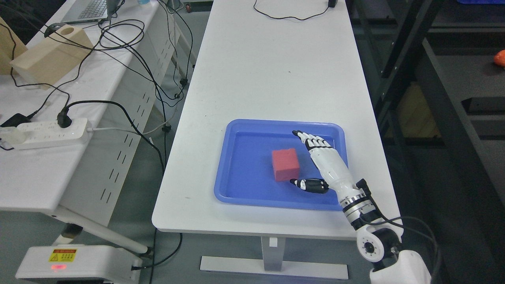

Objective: Pick pink block from left shelf to tray

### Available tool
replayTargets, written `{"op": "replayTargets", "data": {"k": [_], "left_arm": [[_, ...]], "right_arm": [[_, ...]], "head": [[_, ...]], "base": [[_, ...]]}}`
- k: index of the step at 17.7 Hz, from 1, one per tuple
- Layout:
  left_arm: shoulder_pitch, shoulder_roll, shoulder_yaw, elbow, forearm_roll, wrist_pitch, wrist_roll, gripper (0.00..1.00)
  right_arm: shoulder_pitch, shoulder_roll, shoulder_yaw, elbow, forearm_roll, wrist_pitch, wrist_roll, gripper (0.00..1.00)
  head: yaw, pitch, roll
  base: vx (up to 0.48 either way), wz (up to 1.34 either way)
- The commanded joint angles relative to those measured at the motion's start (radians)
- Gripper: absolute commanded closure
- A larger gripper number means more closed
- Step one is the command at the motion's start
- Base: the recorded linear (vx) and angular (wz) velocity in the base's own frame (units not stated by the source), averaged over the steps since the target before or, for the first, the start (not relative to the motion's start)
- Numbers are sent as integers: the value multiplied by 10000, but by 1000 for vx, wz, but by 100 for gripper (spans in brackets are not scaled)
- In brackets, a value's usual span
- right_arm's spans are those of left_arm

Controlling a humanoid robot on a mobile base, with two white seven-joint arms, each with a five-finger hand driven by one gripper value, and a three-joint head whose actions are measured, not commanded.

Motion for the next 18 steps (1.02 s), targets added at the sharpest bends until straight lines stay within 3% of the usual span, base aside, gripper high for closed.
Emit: {"op": "replayTargets", "data": {"k": [1,6,11,18], "left_arm": [[-292,175,0,-175,0,-4,9,0],[-292,175,0,-175,0,-4,9,0],[-292,175,0,-175,0,-4,9,0],[-292,175,0,-175,0,-4,9,0]], "right_arm": [[-59,-175,-630,10,-4858,73,350,1],[-59,-175,-1367,-21,-7138,12,1241,1],[-44,-175,-1613,-82,-7753,-555,1242,1],[-44,-175,-1735,-67,-7831,-387,1242,1]], "head": [[0,0,0],[0,0,0],[0,0,0],[0,0,0]], "base": [[0,0],[0,0],[-12,0],[-67,4]]}}
